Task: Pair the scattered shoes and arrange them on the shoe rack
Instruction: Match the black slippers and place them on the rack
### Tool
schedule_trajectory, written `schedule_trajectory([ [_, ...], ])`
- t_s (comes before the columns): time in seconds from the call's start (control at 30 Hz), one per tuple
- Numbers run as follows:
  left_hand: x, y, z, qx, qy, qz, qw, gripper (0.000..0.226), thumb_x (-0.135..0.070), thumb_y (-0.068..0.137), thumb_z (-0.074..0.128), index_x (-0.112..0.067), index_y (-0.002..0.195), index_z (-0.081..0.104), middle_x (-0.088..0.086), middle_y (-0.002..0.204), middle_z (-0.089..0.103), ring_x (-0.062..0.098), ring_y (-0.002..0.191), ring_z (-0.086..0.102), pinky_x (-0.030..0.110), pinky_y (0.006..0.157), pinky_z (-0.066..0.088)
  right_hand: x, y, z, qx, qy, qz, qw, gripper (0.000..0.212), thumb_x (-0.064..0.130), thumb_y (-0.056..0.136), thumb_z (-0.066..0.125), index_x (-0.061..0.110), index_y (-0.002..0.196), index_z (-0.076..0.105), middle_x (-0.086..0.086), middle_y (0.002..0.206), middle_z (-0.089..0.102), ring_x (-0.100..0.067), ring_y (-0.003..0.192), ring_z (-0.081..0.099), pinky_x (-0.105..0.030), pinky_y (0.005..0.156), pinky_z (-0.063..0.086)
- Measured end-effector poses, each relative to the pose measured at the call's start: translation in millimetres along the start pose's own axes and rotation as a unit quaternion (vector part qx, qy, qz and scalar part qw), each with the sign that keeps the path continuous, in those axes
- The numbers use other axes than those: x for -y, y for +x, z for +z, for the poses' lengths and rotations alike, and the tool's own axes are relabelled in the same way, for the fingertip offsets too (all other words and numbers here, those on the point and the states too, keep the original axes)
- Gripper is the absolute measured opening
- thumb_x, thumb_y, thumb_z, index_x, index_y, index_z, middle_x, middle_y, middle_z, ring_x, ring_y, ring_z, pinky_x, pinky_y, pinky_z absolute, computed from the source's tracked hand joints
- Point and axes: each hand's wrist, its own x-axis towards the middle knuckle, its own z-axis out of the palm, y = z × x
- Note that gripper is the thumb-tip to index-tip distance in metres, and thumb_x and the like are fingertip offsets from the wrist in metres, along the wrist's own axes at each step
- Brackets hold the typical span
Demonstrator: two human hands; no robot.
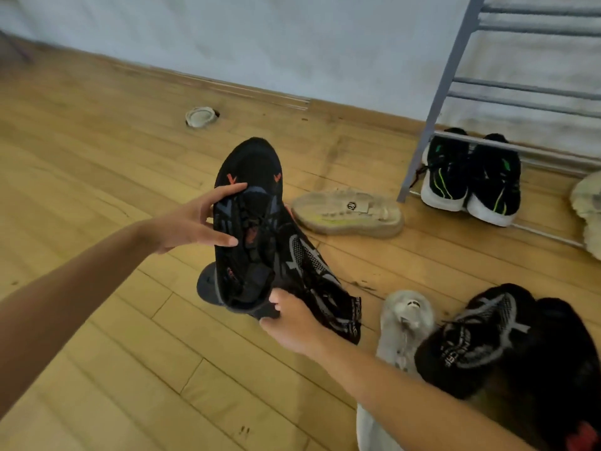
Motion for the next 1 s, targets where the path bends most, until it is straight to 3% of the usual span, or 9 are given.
schedule_trajectory([
  [0.13,21,-18,-11,-0.033,-0.03,-0.034,0.998,0.1,-0.028,0.052,0.086,-0.057,0.134,0.037,-0.014,0.139,0.047,0.012,0.123,0.054,0.041,0.092,0.054,-11,14,15,-0.028,-0.132,-0.033,0.99,0.066,0.02,0.089,0.058,0.019,0.148,0.028,-0.002,0.157,0.019,-0.024,0.145,0.016,-0.035,0.114,0.022],
  [0.33,44,-32,-9,-0.052,-0.067,-0.066,0.994,0.103,-0.029,0.05,0.088,-0.058,0.134,0.035,-0.013,0.143,0.043,0.017,0.127,0.05,0.045,0.094,0.05,-21,17,20,-0.091,-0.247,-0.071,0.962,0.07,0.022,0.091,0.055,0.022,0.15,0.016,-0.004,0.161,-0.001,-0.025,0.148,0.001,-0.04,0.118,0.009],
  [0.53,47,-31,3,-0.056,-0.092,-0.07,0.992,0.1,-0.024,0.054,0.084,-0.058,0.134,0.035,-0.01,0.141,0.043,0.017,0.126,0.051,0.046,0.097,0.049,-28,23,-7,-0.152,-0.271,-0.036,0.95,0.073,0.035,0.092,0.052,0.02,0.151,0.013,-0.006,0.161,0.002,-0.024,0.148,-0.003,-0.04,0.118,0.005],
  [0.67,47,-30,11,-0.053,-0.097,-0.068,0.992,0.096,-0.021,0.057,0.083,-0.058,0.133,0.036,-0.009,0.139,0.045,0.015,0.123,0.053,0.041,0.091,0.053,-47,11,-39,-0.188,-0.332,-0.02,0.924,0.081,0.049,0.088,0.052,0.016,0.151,0.014,-0.006,0.16,0.012,-0.024,0.148,-0.001,-0.04,0.118,0.003],
  [1.0,50,-34,17,-0.05,-0.095,-0.058,0.992,0.093,-0.011,0.068,0.079,-0.056,0.135,0.034,-0.011,0.138,0.049,0.013,0.119,0.058,0.038,0.088,0.055,-53,8,-63,-0.158,-0.375,-0.003,0.913,0.085,0.06,0.086,0.045,0.013,0.15,0.018,-0.008,0.16,0.014,-0.023,0.148,0.001,-0.04,0.118,0.003],
])
